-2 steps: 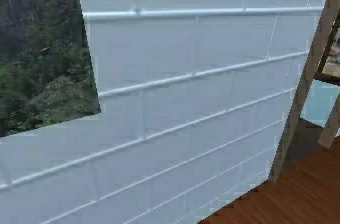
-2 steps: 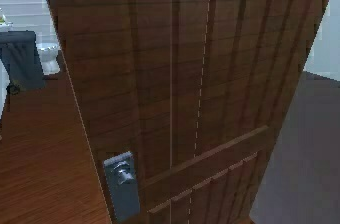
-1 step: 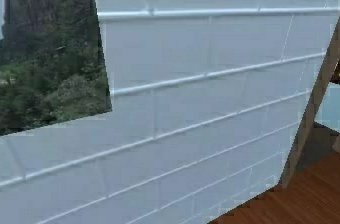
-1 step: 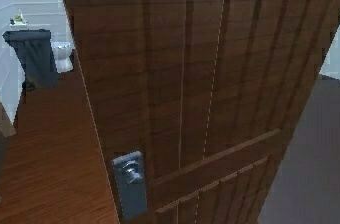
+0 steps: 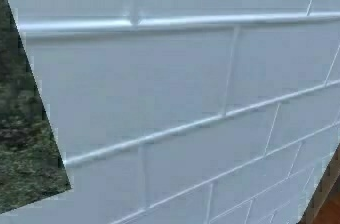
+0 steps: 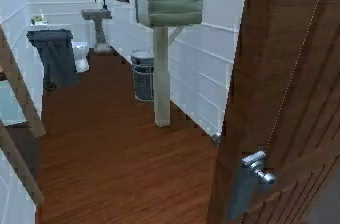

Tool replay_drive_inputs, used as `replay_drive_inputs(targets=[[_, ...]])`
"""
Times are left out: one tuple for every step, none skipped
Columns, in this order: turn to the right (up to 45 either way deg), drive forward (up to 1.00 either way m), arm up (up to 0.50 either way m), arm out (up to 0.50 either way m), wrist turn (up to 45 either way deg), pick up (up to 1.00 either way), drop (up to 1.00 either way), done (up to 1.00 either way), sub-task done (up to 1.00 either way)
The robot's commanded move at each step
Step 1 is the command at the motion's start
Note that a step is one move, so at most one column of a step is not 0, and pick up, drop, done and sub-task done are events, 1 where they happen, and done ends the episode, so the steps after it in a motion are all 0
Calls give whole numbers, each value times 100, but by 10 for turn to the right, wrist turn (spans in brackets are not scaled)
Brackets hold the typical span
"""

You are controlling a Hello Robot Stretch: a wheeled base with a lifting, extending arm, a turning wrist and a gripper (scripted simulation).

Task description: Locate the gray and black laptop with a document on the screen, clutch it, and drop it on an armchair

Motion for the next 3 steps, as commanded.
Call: replay_drive_inputs(targets=[[450, 0, 0, 0, 0, 0, 0, 0, 0], [210, 0, 0, 0, 0, 0, 0, 0, 0], [0, 100, 0, 0, 0, 0, 0, 0, 0]])
